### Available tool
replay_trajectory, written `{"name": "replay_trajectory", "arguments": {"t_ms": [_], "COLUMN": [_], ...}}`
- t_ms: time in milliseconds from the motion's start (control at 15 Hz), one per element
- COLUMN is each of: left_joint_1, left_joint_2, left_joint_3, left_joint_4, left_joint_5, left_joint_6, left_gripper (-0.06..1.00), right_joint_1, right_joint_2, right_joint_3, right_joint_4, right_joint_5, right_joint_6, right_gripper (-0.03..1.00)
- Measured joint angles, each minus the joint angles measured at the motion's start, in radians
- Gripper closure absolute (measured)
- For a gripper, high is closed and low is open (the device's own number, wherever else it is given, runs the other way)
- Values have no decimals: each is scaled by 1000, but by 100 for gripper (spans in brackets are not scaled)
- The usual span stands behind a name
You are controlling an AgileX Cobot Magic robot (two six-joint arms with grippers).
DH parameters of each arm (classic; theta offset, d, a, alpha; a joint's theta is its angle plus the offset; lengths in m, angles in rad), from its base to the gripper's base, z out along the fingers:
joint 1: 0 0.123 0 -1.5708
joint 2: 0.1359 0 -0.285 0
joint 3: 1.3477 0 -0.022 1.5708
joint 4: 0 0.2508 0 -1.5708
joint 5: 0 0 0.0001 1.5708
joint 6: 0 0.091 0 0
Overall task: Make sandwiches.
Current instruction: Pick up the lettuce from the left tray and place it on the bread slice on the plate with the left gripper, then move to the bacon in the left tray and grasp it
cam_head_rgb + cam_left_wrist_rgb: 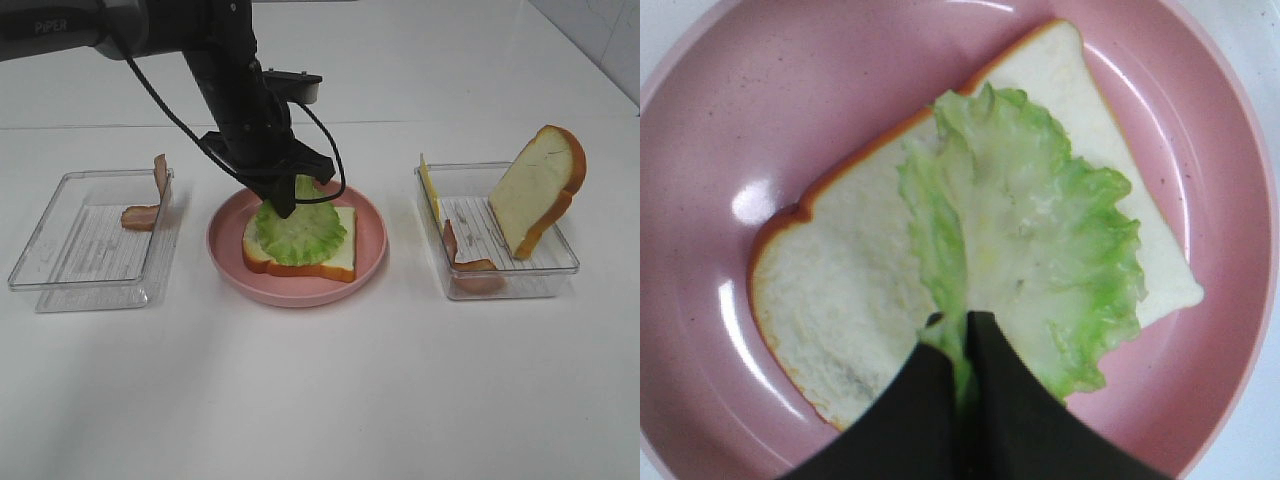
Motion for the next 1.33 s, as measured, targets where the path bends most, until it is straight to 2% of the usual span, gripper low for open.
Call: {"name": "replay_trajectory", "arguments": {"t_ms": [133, 200, 267, 467, 533, 667, 933, 1067, 1200, 1333], "left_joint_1": [0, 0, 0, 0, 0, 0, 0, 10, 49, 133], "left_joint_2": [0, 0, 0, -17, -29, -57, -146, -213, -230, -236], "left_joint_3": [0, 0, 0, -6, -24, -70, -92, -70, -26, 39], "left_joint_4": [2, 3, 3, 31, 45, 70, 109, 221, 238, 218], "left_joint_5": [-2, -4, -5, 18, 49, 117, 122, 123, 123, 125], "left_joint_6": [0, 0, 0, -9, -14, -32, -34, -68, -112, -135], "left_gripper": [94, 88, 73, 9, 0, -4, -5, -5, -5, -5], "right_joint_1": [0, 0, 0, 0, 0, 0, 0, 0, 0, 0], "right_joint_2": [0, 0, 0, 0, 0, 0, 0, 0, 0, 0], "right_joint_3": [0, 0, 0, 0, 0, 0, 0, 0, 0, 0], "right_joint_4": [0, 0, 0, 0, 0, 0, 0, 0, 0, 0], "right_joint_5": [0, 0, 0, 0, 0, 0, 0, 0, 0, 0], "right_joint_6": [0, 0, 0, 0, 0, 0, 0, 0, 0, 0], "right_gripper": [12, 12, 12, 12, 12, 12, 12, 12, 12, 12]}}
